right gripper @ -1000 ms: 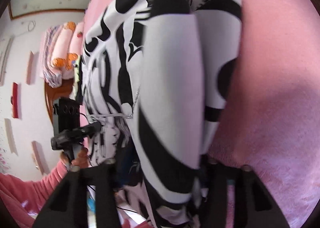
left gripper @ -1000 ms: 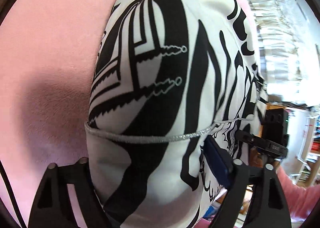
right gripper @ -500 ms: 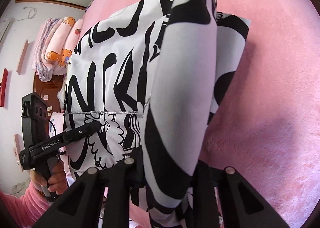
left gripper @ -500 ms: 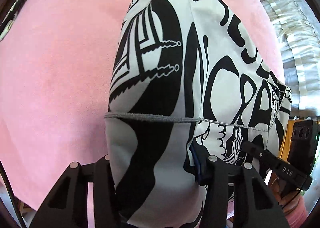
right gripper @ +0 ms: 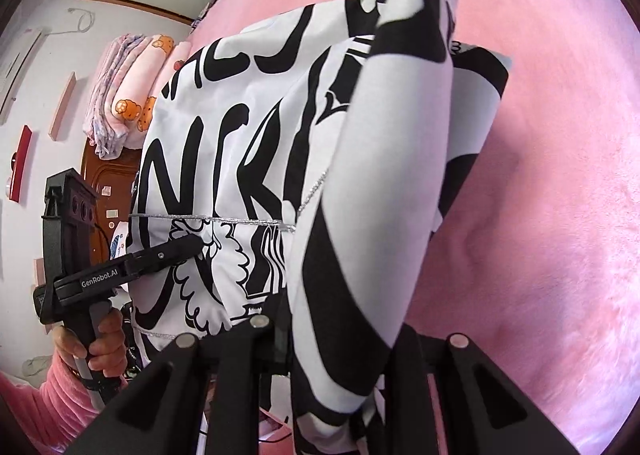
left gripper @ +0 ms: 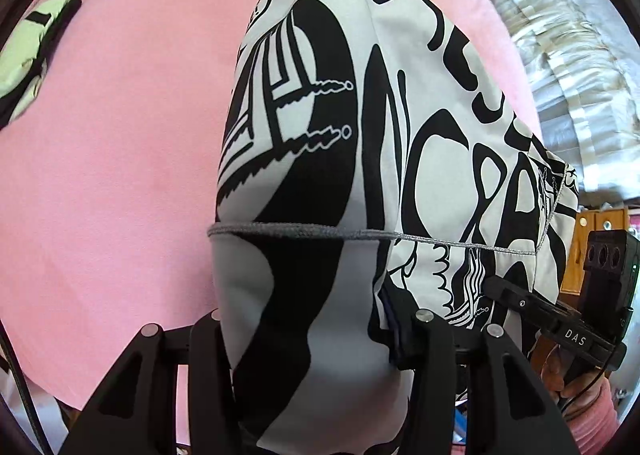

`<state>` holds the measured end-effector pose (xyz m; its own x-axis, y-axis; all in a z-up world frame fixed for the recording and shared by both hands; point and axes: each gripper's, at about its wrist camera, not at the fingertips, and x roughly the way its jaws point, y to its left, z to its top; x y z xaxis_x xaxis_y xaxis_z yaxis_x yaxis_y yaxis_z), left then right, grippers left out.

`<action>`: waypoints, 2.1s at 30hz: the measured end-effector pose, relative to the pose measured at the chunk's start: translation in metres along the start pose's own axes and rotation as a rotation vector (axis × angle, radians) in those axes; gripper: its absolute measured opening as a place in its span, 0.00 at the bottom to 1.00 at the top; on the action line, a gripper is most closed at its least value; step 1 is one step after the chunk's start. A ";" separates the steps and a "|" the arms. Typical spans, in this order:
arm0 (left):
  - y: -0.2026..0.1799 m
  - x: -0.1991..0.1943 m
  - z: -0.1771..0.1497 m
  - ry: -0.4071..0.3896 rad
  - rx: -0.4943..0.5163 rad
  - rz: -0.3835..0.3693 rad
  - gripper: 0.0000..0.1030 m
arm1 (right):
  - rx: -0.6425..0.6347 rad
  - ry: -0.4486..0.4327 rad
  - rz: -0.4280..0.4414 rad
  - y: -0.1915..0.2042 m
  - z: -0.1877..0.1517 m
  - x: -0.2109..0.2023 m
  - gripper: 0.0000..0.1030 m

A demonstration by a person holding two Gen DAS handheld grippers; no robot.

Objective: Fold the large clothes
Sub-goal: 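Carry the lifted jacket bundle with both tools toward the folded blankets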

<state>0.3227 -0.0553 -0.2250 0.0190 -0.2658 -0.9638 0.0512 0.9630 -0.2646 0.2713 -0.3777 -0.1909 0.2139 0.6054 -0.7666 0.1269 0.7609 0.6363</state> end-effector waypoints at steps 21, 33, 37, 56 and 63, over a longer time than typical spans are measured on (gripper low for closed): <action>0.249 -0.203 0.083 -0.232 0.041 0.038 0.44 | -0.183 -0.147 0.062 0.288 0.062 0.103 0.18; 0.431 -0.261 0.169 -0.399 -0.053 0.074 0.44 | -0.359 -0.168 0.133 0.430 0.153 0.207 0.18; 0.489 -0.266 0.200 -0.440 -0.083 0.086 0.45 | -0.398 -0.174 0.157 0.455 0.179 0.237 0.18; 0.686 -0.129 0.266 -0.289 -0.280 0.115 0.48 | -0.411 0.053 0.208 0.483 0.261 0.470 0.18; 0.727 -0.094 0.279 -0.282 -0.280 0.041 0.64 | -0.465 0.079 0.121 0.472 0.265 0.506 0.21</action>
<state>0.6365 0.6577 -0.3176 0.2911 -0.1908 -0.9375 -0.2285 0.9377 -0.2618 0.6960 0.2257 -0.2556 0.1237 0.6980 -0.7053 -0.3441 0.6968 0.6293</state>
